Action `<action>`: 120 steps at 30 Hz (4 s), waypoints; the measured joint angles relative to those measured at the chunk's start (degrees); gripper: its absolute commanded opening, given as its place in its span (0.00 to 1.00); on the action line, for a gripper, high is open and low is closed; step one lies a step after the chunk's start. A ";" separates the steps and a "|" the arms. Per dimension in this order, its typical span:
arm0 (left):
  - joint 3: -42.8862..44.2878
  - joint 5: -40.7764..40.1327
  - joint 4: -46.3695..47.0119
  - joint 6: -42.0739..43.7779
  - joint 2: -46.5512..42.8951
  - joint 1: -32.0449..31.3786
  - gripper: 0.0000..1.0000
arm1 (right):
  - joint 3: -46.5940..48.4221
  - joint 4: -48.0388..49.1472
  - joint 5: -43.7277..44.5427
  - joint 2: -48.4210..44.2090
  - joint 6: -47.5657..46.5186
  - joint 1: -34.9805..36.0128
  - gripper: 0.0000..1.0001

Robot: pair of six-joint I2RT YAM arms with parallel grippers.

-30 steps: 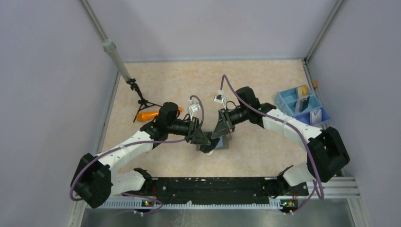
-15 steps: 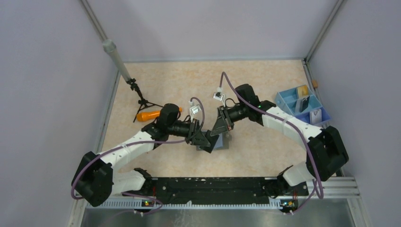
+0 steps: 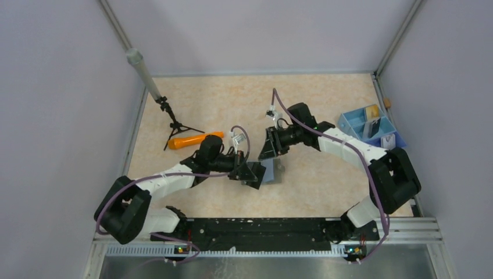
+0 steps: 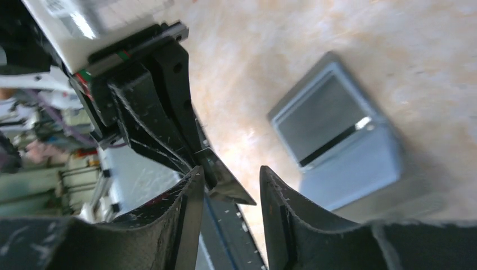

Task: Put the credit cards into the card holder
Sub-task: Pick up the credit card from the storage box, then insert the credit card into the card holder.

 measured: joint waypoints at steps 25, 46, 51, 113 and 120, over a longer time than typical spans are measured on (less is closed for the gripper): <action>-11.13 -19.71 23.41 -16.63 6.56 1.62 0.00 | -14.51 4.72 37.99 -10.93 22.27 4.00 0.39; -11.15 -21.35 31.58 -19.10 14.91 0.11 0.00 | -14.51 2.40 44.59 -7.26 28.02 11.61 0.32; -11.15 -21.49 33.64 -19.32 17.86 -0.83 0.00 | -14.51 1.16 46.86 -5.40 28.46 12.26 0.25; -11.58 -19.04 48.04 -23.32 30.99 -2.01 0.00 | -14.78 0.31 52.35 -0.68 31.67 12.59 0.00; -13.05 -20.85 49.75 -25.53 30.99 -2.54 0.00 | -14.80 0.31 52.54 -0.68 32.20 12.59 0.00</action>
